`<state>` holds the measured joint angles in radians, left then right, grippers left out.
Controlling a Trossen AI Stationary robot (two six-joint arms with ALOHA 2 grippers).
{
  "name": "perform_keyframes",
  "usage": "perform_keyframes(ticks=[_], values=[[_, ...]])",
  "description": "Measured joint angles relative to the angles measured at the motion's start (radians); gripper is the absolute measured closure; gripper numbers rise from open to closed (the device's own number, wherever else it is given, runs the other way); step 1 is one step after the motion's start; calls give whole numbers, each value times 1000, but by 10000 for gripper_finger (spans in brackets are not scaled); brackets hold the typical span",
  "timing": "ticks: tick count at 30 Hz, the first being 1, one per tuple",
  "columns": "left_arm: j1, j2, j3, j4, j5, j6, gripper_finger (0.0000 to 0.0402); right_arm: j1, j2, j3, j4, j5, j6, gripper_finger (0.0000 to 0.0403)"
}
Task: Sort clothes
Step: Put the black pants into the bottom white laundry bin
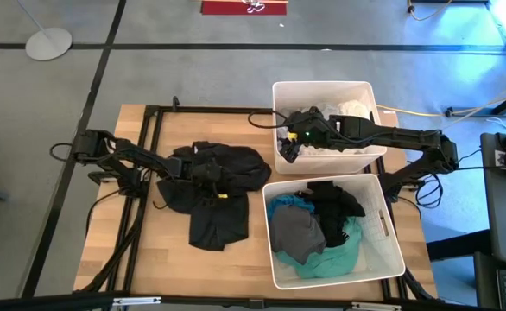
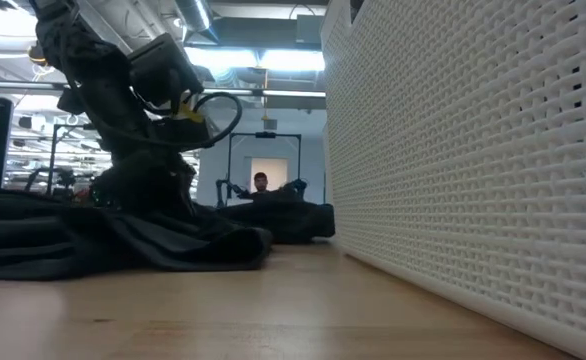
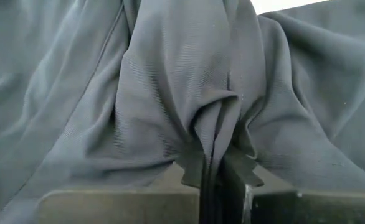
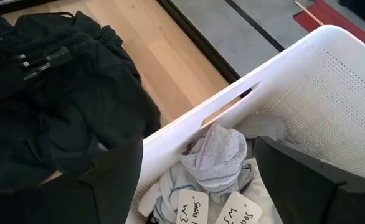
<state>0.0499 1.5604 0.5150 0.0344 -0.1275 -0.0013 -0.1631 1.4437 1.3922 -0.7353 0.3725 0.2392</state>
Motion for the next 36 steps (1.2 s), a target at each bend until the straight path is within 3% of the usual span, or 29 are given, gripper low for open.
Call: perform_keyframes(ticks=[5, 11, 22, 36], values=[[-39, -69, -2, -44, -123, 9, 394, 12, 0, 0, 4, -32, 4, 93], [-92, -263, 33, -166, -195, 3, 396, 101, -8, 16, 105, -52, -8, 93], [-146, -559, 39, -166, -205, 8, 395, 279, 62, 23, 387, -165, -216, 93], [-208, -626, 41, -29, -202, 36, 392, 281, 300, 23, 689, -181, -250, 93]])
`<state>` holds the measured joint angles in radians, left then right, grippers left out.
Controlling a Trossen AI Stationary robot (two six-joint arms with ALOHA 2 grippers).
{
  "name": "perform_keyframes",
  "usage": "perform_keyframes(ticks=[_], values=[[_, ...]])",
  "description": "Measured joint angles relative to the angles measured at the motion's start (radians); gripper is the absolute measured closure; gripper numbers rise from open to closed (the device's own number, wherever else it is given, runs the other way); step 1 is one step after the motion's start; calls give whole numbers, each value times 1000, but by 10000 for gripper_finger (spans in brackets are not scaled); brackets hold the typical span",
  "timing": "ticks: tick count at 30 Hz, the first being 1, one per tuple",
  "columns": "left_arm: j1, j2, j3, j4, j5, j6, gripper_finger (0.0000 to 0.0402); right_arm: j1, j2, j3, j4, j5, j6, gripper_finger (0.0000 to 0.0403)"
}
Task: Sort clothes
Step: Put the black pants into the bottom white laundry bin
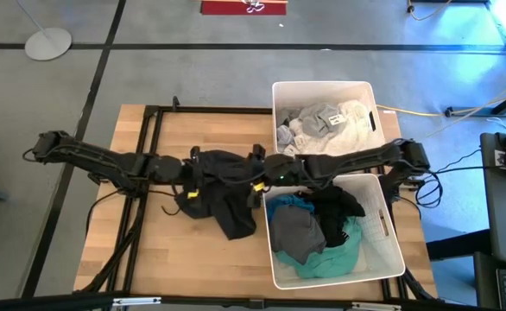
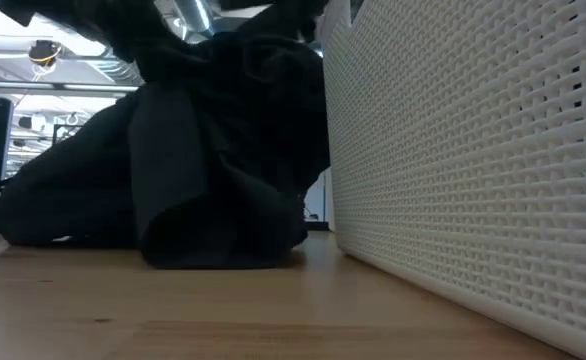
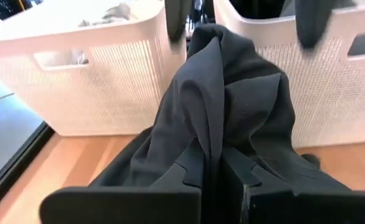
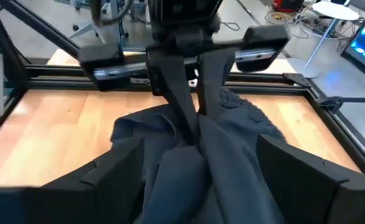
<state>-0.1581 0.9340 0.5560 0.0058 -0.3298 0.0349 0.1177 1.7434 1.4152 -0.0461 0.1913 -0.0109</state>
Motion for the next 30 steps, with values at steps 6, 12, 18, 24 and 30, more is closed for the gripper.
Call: perform_keyframes(ticks=[6, 12, 18, 24, 30], values=[[-18, 0, 0, 93, -3, 34, 394, -23, 95, 0, 56, 28, 3, 93], [-56, -2, 0, 185, -2, 109, 393, -35, 140, 0, 69, 31, 9, 93], [-75, -2, 0, 248, -1, 156, 392, -40, 140, 0, 123, -6, 5, 101], [-75, -4, 2, 253, 3, 146, 371, -40, 142, 0, 146, -17, -2, 226], [-75, -5, 3, 249, 5, 94, 350, -40, 139, -2, 147, 22, -61, 366]])
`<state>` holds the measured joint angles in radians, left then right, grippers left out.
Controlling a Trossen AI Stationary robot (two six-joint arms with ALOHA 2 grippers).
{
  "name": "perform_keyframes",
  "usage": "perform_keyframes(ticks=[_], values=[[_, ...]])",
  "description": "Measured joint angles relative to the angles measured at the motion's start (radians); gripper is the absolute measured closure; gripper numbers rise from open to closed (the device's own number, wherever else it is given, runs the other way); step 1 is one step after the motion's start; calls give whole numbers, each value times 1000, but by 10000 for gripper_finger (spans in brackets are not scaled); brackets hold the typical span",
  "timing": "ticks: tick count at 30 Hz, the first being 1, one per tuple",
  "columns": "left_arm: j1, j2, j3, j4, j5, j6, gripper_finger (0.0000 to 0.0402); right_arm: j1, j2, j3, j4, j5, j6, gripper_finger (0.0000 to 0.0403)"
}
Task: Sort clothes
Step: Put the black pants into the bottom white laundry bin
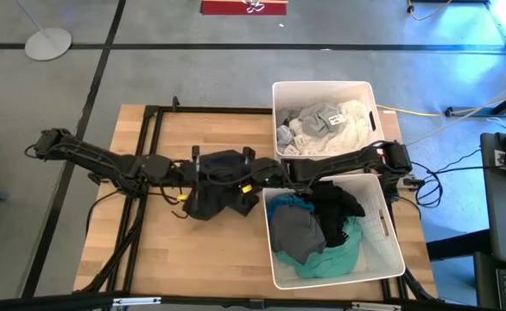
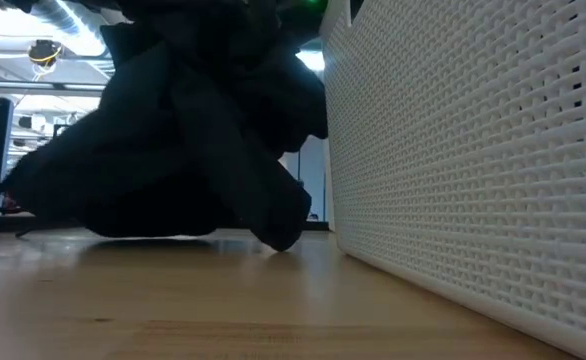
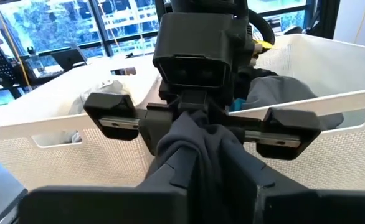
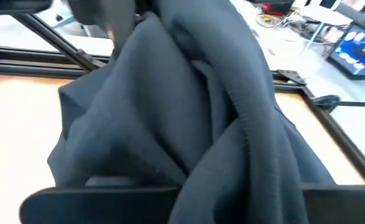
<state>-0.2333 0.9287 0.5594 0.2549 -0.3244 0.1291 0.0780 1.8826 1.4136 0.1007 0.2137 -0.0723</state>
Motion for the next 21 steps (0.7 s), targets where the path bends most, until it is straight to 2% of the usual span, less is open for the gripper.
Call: perform_keyframes(ticks=[6, 12, 21], values=[[-1, -27, 0, -6, 3, -67, 291, 0, -1, 52, -51, 39, -7, 339], [-3, -144, 3, -161, 4, -60, 233, 0, -1, 178, -192, 51, -63, 362], [-3, -339, 2, -412, -1, -124, 219, 1, -2, 420, -444, 149, -135, 351]])
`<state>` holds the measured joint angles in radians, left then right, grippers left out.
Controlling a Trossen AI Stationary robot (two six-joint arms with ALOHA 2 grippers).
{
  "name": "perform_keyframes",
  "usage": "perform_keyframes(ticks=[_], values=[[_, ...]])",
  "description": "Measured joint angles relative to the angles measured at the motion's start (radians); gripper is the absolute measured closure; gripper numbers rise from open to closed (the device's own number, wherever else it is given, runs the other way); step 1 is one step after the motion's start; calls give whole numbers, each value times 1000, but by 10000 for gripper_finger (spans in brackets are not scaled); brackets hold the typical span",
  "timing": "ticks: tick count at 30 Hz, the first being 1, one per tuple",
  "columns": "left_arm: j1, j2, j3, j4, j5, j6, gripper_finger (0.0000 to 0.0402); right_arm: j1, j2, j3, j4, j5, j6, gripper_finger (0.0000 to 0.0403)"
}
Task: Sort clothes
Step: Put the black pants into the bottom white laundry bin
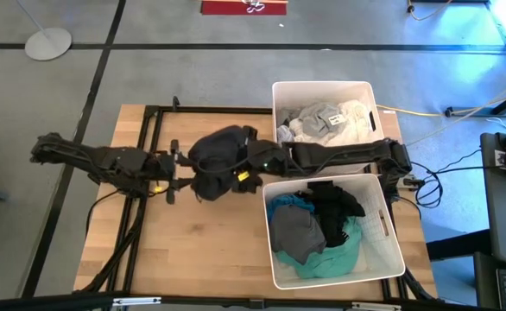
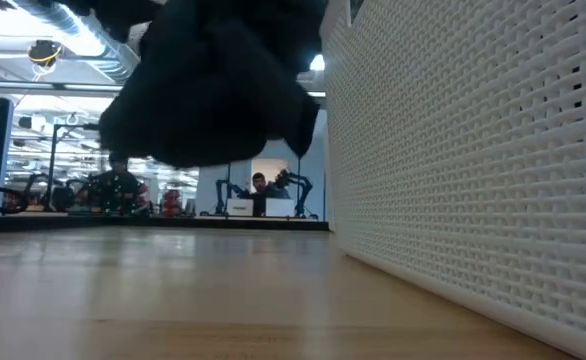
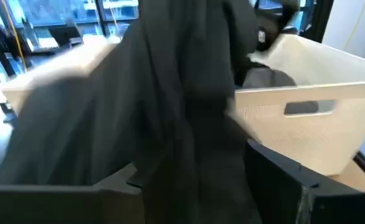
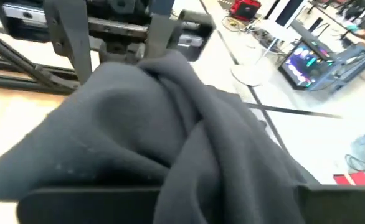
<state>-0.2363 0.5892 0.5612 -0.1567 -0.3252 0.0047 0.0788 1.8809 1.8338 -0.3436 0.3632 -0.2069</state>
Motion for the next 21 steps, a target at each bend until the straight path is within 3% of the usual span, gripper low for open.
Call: perform_keyframes(ticks=[5, 14, 21], values=[[0, -56, -2, -112, 1, -62, 219, 13, -5, 157, -147, 47, -16, 361], [0, -53, -3, -227, 1, -151, 219, 131, -7, 527, -528, 252, -6, 359], [0, -41, -18, -209, 0, -162, 219, 256, -141, 485, -671, 389, 168, 354]])
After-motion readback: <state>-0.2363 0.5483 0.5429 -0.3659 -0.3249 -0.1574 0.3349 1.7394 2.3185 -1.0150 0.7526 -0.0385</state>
